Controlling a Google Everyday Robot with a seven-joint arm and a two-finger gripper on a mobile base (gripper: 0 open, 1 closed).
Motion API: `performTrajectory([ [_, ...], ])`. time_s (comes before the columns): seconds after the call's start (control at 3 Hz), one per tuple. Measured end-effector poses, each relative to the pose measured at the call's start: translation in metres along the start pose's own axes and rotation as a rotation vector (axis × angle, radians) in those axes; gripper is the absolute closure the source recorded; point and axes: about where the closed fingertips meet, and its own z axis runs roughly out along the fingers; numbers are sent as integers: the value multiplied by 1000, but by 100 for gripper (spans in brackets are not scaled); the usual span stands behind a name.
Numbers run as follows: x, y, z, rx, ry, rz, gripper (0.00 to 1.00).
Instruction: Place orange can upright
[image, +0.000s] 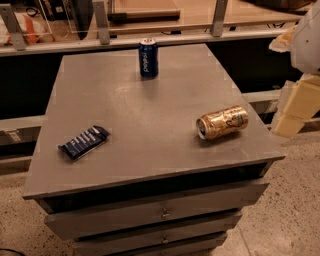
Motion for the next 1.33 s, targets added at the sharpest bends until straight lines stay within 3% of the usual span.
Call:
performTrajectory([
  [0.67,4,-4,11,-22,-24,-5,0],
  [1.0,7,-8,30,-116,-80,-56,0],
  [1.33,2,-8,55,-234,-160,-152,0],
])
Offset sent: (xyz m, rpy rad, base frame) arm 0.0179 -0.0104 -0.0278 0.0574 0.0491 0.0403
